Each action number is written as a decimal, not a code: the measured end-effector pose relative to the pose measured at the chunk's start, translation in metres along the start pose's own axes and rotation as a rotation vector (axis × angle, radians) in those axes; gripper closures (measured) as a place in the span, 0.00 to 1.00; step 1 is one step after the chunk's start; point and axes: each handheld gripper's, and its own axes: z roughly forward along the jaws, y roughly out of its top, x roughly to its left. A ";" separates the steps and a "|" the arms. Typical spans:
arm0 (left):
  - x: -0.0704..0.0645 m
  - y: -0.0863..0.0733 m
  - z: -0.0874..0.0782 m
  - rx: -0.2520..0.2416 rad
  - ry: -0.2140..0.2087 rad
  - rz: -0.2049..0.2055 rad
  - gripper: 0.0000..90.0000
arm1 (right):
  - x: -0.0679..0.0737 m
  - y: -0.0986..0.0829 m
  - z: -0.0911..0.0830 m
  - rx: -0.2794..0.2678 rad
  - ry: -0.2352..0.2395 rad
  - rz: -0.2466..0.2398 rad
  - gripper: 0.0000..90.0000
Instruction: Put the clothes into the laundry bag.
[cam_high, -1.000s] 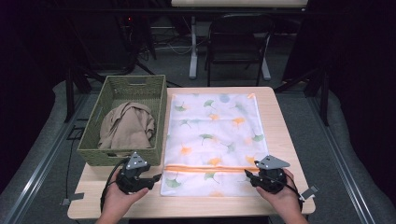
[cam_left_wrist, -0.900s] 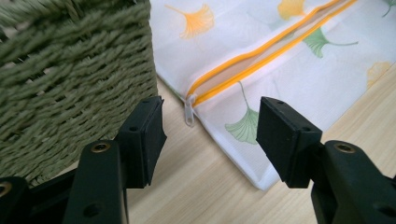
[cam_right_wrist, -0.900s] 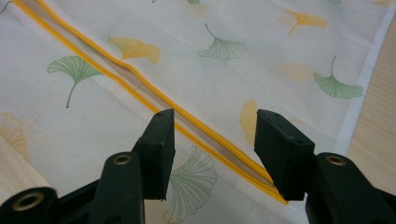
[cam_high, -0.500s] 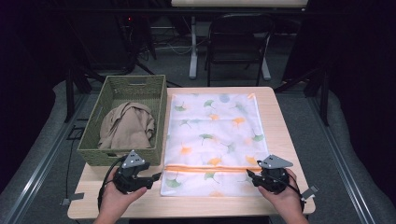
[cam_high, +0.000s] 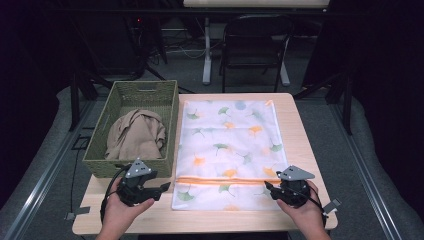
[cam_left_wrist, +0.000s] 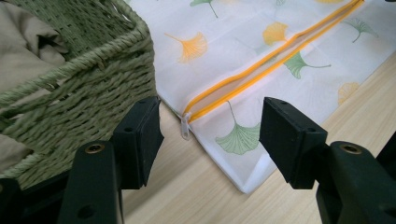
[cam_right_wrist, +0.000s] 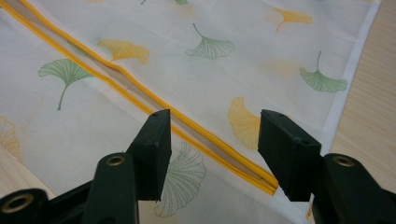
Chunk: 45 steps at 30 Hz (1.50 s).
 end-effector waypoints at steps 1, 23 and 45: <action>0.001 0.002 -0.002 -0.005 0.003 -0.002 0.44 | 0.000 0.000 0.000 -0.007 -0.004 0.007 0.48; 0.034 0.046 -0.012 -0.017 0.054 -0.063 0.44 | -0.001 0.001 -0.003 -0.012 -0.008 0.011 0.46; 0.075 0.073 -0.001 0.064 0.147 -0.112 0.39 | -0.001 0.001 -0.003 -0.014 -0.010 0.012 0.46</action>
